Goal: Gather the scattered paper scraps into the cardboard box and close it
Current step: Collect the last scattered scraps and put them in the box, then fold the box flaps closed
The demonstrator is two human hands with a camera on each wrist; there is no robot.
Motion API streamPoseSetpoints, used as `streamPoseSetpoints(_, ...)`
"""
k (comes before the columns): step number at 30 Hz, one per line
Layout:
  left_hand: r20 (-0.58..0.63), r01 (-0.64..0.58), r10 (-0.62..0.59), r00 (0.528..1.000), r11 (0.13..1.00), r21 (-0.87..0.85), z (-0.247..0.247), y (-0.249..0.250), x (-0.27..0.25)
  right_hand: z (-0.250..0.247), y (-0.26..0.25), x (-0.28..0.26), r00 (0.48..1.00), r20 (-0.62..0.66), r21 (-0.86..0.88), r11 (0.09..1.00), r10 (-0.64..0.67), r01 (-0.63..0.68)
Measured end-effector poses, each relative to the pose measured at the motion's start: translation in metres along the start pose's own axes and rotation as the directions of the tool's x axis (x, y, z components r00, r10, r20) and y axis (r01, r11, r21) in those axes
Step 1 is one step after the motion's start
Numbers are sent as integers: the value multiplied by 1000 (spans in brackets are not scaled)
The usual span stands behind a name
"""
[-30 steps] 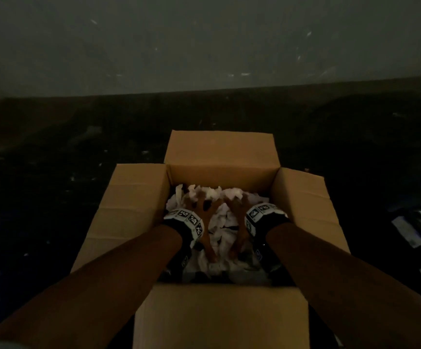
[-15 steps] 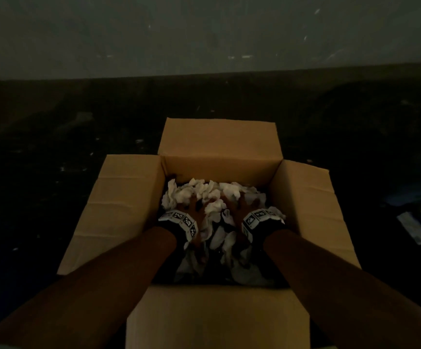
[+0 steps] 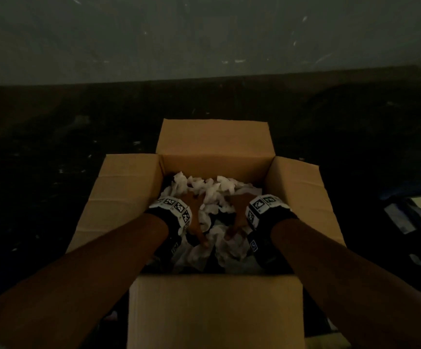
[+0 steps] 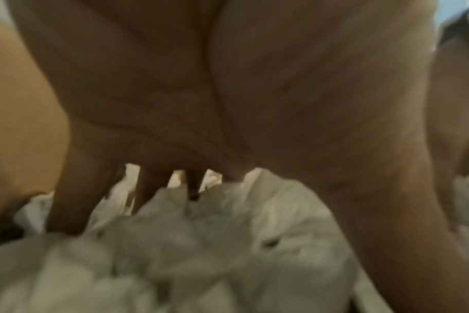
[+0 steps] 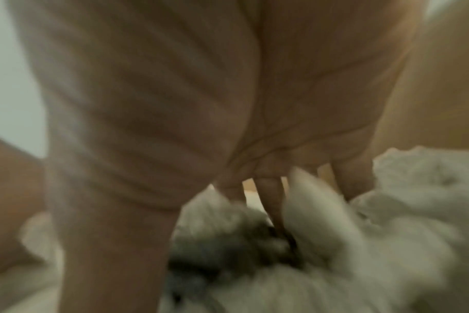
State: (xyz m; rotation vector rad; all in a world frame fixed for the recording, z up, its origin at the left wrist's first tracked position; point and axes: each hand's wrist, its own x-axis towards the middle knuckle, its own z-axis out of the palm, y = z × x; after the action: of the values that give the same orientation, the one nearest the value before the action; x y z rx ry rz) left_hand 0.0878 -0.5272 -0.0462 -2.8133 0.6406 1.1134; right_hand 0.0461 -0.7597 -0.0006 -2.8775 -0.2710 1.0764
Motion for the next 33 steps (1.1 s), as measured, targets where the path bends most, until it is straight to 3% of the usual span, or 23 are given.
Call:
streamPoseSetpoints(4,-174,-142,112,978,975,-170,-45,21,-61,-33,-4,-32,990,-119,167,981,-75,94)
streamPoseSetpoints(6,-308,-242,156,938,934,-264,-55,14,-84,-49,1,-59,967,-249,228,966,-62,120)
streamPoseSetpoints(9,-460,-264,90,883,907,-329,-62,-8,-122,-47,25,-102,873,-487,276,952,20,132)
streamPoseSetpoints(12,-548,-172,-40,836,928,-331,-55,-32,-162,-19,61,-133,805,-567,396,915,177,78)
streamPoseSetpoints(14,-531,21,-220,818,935,-355,-35,-57,-180,3,86,-146,789,-530,461,887,310,-39)
streamPoseSetpoints(16,-443,185,-413,796,862,-472,-10,-85,-190,29,103,-152,797,-412,560,813,442,-161)
streamPoseSetpoints(19,-233,272,-516,824,722,-637,24,-108,-201,70,118,-157,813,-296,661,722,501,-204)
streamPoseSetpoints(21,-245,187,-463,852,705,-685,40,-112,-212,87,117,-163,850,-252,696,697,463,-173)
streamPoseSetpoints(23,-306,135,-451,839,716,-685,47,-116,-224,88,111,-175,849,-245,708,685,468,-174)
streamPoseSetpoints(27,-459,33,-473,752,723,-691,23,-111,-248,62,103,-213,746,-405,693,710,529,-127)
streamPoseSetpoints(30,-601,-220,-387,699,684,-695,-1,-90,-271,33,91,-247,722,-493,647,760,486,-70)
streamPoseSetpoints(33,-699,-433,-302,649,609,-665,-14,-65,-278,7,59,-270,669,-619,647,750,412,137)
